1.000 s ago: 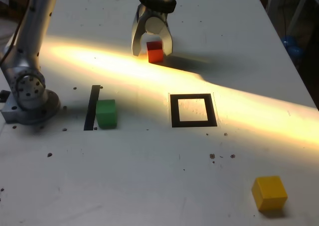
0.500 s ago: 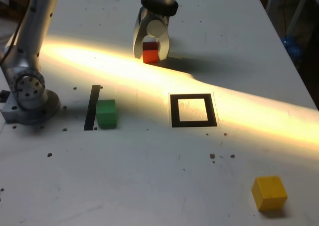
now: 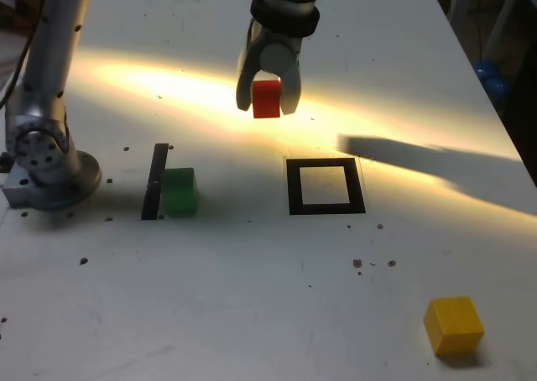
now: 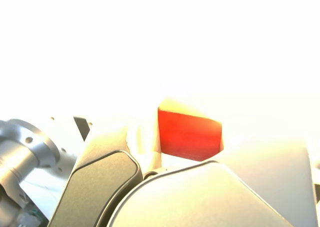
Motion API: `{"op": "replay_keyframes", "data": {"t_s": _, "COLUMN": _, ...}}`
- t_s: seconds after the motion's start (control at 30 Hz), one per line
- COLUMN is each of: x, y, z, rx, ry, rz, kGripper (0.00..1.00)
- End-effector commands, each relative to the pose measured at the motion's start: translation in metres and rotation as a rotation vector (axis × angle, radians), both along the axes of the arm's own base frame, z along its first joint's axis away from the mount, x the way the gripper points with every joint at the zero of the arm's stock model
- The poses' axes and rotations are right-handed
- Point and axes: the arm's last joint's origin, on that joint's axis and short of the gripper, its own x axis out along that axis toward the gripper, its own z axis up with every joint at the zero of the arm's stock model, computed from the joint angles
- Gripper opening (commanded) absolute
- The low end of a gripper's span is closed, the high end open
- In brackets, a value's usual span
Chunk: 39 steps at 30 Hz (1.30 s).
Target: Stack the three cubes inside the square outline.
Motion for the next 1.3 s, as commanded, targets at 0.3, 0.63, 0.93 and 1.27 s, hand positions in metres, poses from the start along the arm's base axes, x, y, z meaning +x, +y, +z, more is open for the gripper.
{"op": "replay_keyframes", "data": {"t_s": 0.3, "x": 0.024, "y": -0.082, "z": 0.010, "rx": -0.006, "ry": -0.043, "rz": -0.067, "kGripper": 0.33}}
{"op": "replay_keyframes", "data": {"t_s": 0.63, "x": 0.044, "y": -0.117, "z": 0.003, "rx": -0.019, "ry": -0.045, "rz": -0.100, "kGripper": 0.32}}
{"op": "replay_keyframes", "data": {"t_s": 0.93, "x": 0.054, "y": -0.129, "z": -0.002, "rx": -0.036, "ry": -0.049, "rz": -0.114, "kGripper": 0.32}}
{"op": "replay_keyframes", "data": {"t_s": 1.27, "x": 0.056, "y": -0.135, "z": -0.011, "rx": -0.056, "ry": -0.037, "rz": -0.122, "kGripper": 0.79}}
